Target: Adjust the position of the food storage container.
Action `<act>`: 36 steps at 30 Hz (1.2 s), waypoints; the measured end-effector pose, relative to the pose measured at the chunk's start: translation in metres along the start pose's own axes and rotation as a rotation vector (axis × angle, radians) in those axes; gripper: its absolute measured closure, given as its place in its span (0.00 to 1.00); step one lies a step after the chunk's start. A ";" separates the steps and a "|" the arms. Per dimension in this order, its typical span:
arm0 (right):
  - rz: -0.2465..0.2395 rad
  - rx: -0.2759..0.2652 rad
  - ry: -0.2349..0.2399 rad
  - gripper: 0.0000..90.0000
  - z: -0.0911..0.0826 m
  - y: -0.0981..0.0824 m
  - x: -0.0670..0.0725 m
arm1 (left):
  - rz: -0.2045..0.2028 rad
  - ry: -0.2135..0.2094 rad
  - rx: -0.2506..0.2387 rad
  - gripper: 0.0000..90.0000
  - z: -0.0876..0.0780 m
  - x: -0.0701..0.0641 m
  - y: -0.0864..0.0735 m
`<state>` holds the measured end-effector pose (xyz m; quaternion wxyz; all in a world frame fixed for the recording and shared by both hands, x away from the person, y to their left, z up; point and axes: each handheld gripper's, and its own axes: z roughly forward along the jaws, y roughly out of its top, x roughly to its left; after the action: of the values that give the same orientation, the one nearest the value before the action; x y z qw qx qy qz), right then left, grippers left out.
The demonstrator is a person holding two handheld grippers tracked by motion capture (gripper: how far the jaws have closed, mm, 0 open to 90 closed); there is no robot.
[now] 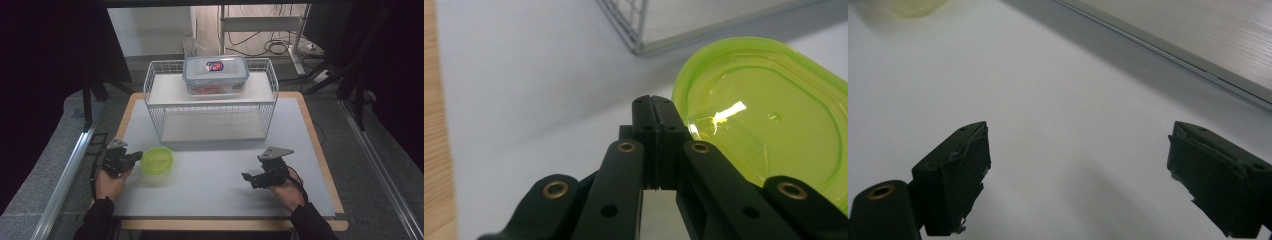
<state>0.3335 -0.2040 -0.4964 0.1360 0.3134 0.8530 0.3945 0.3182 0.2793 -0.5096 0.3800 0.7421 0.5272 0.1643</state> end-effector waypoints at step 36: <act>0.033 0.015 0.003 0.11 0.002 -0.003 -0.006 | 0.146 -0.189 0.012 1.00 0.045 -0.100 0.023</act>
<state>0.3375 -0.2078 -0.4997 0.1256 0.3279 0.8509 0.3907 0.3232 0.1674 -0.5061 0.4106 0.7929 0.4346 0.1175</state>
